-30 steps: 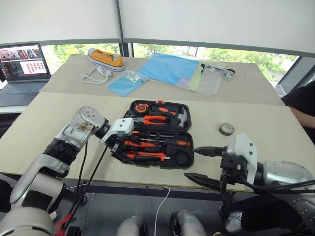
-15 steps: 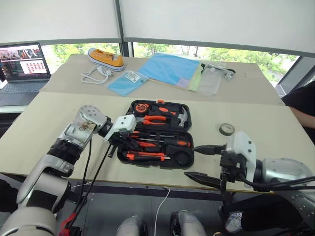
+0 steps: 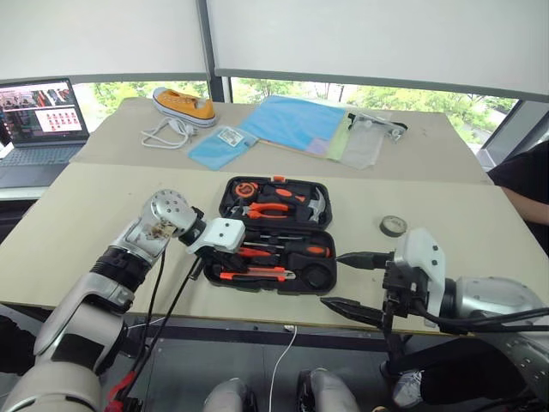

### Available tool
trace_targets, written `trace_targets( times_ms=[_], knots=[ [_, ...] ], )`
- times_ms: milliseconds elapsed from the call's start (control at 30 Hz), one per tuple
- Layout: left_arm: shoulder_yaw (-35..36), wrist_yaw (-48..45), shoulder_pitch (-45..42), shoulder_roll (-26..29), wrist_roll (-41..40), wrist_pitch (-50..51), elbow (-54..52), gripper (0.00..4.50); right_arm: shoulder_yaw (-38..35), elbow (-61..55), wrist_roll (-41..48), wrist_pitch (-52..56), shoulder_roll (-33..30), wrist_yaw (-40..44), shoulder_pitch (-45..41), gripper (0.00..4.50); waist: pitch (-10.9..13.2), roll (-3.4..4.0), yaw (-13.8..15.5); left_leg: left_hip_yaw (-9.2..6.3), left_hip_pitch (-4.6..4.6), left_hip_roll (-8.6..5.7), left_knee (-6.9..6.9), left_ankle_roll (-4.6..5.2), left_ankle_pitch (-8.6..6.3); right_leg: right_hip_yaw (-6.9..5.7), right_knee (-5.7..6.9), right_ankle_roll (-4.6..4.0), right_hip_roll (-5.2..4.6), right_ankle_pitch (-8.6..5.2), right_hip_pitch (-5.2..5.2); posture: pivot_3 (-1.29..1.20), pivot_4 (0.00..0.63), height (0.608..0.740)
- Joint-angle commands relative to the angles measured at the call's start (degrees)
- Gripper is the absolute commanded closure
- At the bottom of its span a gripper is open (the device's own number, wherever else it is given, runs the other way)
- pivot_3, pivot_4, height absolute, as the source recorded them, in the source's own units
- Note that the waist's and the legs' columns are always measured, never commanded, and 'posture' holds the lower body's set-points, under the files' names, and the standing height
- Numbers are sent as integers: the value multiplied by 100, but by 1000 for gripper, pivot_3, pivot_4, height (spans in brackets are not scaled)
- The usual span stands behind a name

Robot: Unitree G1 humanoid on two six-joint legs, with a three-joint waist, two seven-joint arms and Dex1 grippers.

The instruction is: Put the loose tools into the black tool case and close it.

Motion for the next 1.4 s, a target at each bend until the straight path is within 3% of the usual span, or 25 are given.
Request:
trace_targets(
  times_ms=[33,133,233,333,400,533,600,767,1000,1133,1400],
  knots=[
    [57,-42,86,9,191,96,98,4377,-118,-123,30,-76,12,-33,30,0,0,0,-2,0,0,0,0,1,0,0,0,0,-1,0,0,0,150,718],
    [330,-106,-51,65,-241,705,-22,4377,-229,-71,-64,-100,-76,9,127,0,0,-1,0,0,-1,0,0,1,-1,0,0,0,0,0,0,0,150,718],
    [892,-135,-153,360,-1417,1945,-489,3704,-826,195,-34,55,-261,13,340,0,4,-7,-6,0,-17,0,1,1,0,-2,2,0,2,0,-13,0,150,718],
    [1487,52,-135,434,-1761,2629,-827,2633,-1159,577,-213,55,-506,100,456,0,6,-9,-3,1,-31,-1,8,1,1,-1,4,1,3,1,-27,0,150,718],
    [1796,339,-80,445,-1988,3125,-1132,1979,-1011,1091,-584,-152,-693,233,296,0,6,-9,-3,2,-30,-2,8,1,1,-2,2,1,7,1,-25,0,150,718],
    [2243,942,91,206,-2281,3599,-1700,513,-288,2456,-1234,-536,-707,512,-636,0,6,-10,-7,3,-19,-5,8,1,1,3,-3,12,25,4,-11,0,150,718],
    [2333,1169,226,93,-2310,3587,-1977,14,211,3217,-1681,-743,-648,670,-1216,0,7,-10,-24,3,-4,-4,8,0,1,6,-3,12,27,4,-2,0,150,718],
    [2421,1574,495,-26,-2321,3667,-2516,14,1350,5653,-2942,-1175,-98,683,-2897,0,7,-11,-95,9,-3,0,5,-10,7,10,-1,7,39,3,-4,0,150,718],
    [2504,1703,992,100,-2389,3554,-3089,14,1781,7202,-3713,-1840,460,949,-3695,0,9,-4,-151,16,-2,3,-9,-23,13,7,5,-7,39,-3,-13,0,150,718],
    [2487,1756,1091,142,-2415,3628,-3229,0,1746,7826,-3960,-2293,800,939,-3935,949,10,-2,-153,19,-4,3,-9,-26,15,6,6,-7,39,-3,-14,0,150,718],
    [2255,1514,1205,334,-2254,3394,-3251,0,1468,7775,-4038,-2607,797,1105,-3838,3731,9,0,-156,21,-1,3,-9,-33,18,8,11,-8,37,-2,-14,0,150,718]
  ],
)
